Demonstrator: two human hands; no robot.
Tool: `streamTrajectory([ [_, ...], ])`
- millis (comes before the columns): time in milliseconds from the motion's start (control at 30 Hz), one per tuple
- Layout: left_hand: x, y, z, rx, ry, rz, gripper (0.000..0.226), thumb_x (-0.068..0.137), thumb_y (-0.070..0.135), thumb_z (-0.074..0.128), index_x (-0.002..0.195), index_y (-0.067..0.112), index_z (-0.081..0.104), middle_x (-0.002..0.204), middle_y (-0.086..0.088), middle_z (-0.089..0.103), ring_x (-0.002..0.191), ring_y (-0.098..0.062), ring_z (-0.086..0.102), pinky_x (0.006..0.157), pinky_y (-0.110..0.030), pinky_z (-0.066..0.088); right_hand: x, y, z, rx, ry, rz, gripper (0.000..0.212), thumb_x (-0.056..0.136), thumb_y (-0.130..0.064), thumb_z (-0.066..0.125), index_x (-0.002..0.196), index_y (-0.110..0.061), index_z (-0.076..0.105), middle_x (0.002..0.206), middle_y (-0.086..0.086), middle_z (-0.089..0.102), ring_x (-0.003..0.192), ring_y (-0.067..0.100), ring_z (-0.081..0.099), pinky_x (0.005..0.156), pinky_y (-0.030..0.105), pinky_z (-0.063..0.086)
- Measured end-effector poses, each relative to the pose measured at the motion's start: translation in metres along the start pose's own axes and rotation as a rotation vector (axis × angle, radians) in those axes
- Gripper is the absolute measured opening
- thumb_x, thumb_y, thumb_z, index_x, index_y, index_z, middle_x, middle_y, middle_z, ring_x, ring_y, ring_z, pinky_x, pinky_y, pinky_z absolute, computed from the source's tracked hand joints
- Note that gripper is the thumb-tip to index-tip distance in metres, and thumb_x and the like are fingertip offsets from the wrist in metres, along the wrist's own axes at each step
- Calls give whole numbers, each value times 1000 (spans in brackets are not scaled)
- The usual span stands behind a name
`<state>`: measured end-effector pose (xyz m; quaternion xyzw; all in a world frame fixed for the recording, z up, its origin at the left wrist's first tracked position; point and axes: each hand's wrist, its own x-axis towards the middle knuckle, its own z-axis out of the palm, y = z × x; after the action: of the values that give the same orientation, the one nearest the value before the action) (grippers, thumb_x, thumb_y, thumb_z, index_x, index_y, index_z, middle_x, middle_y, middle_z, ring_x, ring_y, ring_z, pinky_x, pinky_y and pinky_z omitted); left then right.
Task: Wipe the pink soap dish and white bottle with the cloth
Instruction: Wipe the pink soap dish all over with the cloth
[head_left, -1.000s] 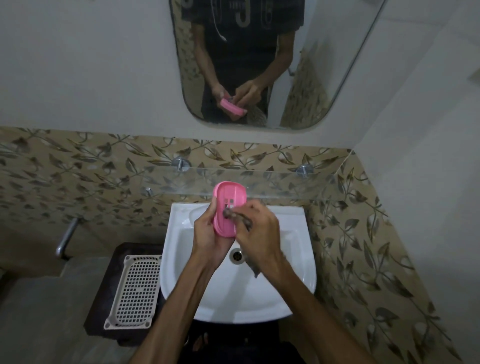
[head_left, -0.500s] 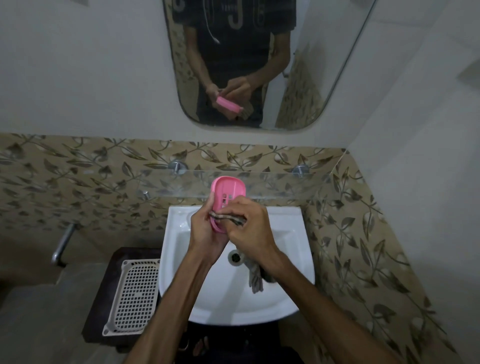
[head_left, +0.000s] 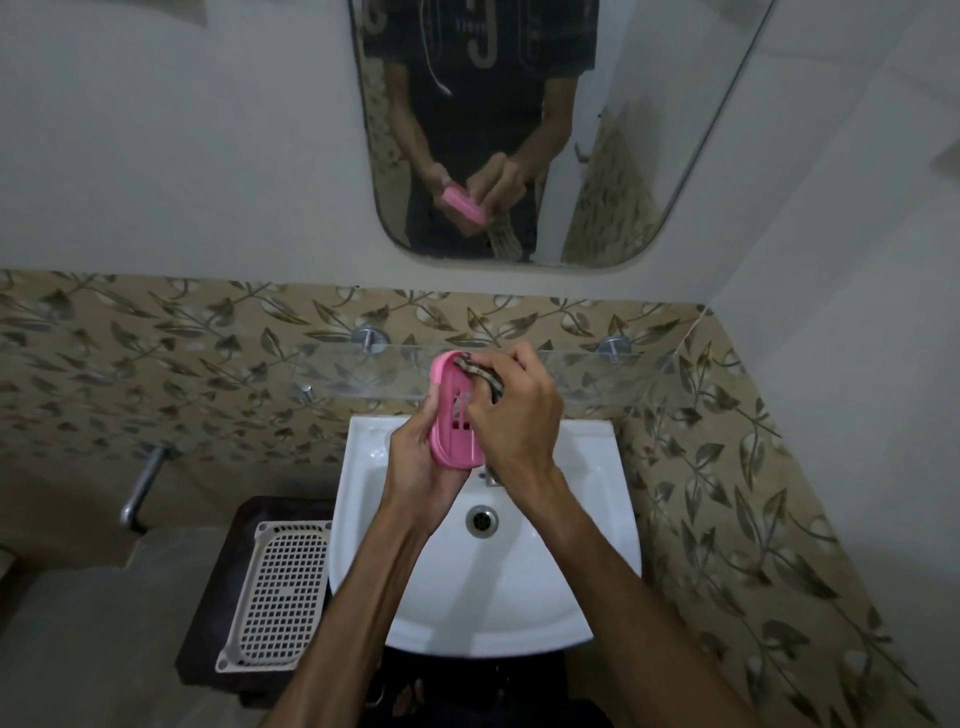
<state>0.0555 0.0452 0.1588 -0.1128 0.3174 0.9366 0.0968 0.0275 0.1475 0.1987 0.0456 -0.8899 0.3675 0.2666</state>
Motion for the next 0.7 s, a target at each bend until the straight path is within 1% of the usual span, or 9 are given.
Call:
streamTrajectory([
  [67,0,-3,-1,38,15,-4,46,99,38,54,124,6,75,127,-20,71,113,-29,70,99,-44,54,-4,4,-5,-46,-51,45,16,88,-8,72,101,-12,79,93,1,62,73,17,59,63,26,48],
  [167,3,-6,1,30,46,-11,46,96,40,54,111,6,81,116,-20,76,104,-29,75,93,-42,59,-19,6,-12,-93,-159,74,8,90,-13,72,95,-16,78,88,-6,58,71,13,55,62,27,48],
  [300,10,0,1,18,79,-18,62,94,43,55,128,-7,67,130,-34,66,112,-38,71,97,-45,60,-46,3,-18,132,-300,124,32,78,2,72,98,-21,83,98,-4,72,86,15,69,75,28,60],
  [400,13,3,3,15,73,-39,60,95,46,56,121,-6,73,134,-37,62,112,-40,70,97,-45,61,-44,8,-18,332,-288,181,34,77,10,75,98,-16,85,99,-2,75,91,10,73,84,31,63],
  [467,15,3,5,15,61,-61,63,96,47,56,126,-6,70,136,-36,62,115,-40,69,99,-47,59,-36,9,-19,412,-308,187,28,80,7,80,99,-14,84,100,0,76,93,10,74,87,32,63],
  [533,15,4,9,-15,72,-73,66,96,46,56,133,-9,63,138,-34,60,121,-40,64,103,-48,55,-30,8,-20,410,-322,114,25,82,2,81,101,-14,84,97,1,75,90,10,73,85,32,64],
  [567,15,5,10,-37,75,-71,63,97,44,57,131,-9,65,135,-32,62,119,-39,65,100,-47,57,-26,6,-20,386,-303,73,25,82,2,80,101,-14,84,96,1,74,88,11,72,83,33,64],
  [633,14,2,12,-68,56,-57,52,100,39,56,122,-6,73,125,-25,68,113,-34,70,93,-43,61,-16,3,-16,319,-208,8,26,82,5,76,100,-13,84,95,2,73,86,13,70,81,32,62],
  [700,10,-4,11,-81,29,-50,45,106,34,50,123,0,74,127,-21,71,116,-30,71,93,-39,61,-1,3,-12,243,-102,-54,27,80,6,73,98,-12,83,93,2,71,82,13,65,74,29,59],
])
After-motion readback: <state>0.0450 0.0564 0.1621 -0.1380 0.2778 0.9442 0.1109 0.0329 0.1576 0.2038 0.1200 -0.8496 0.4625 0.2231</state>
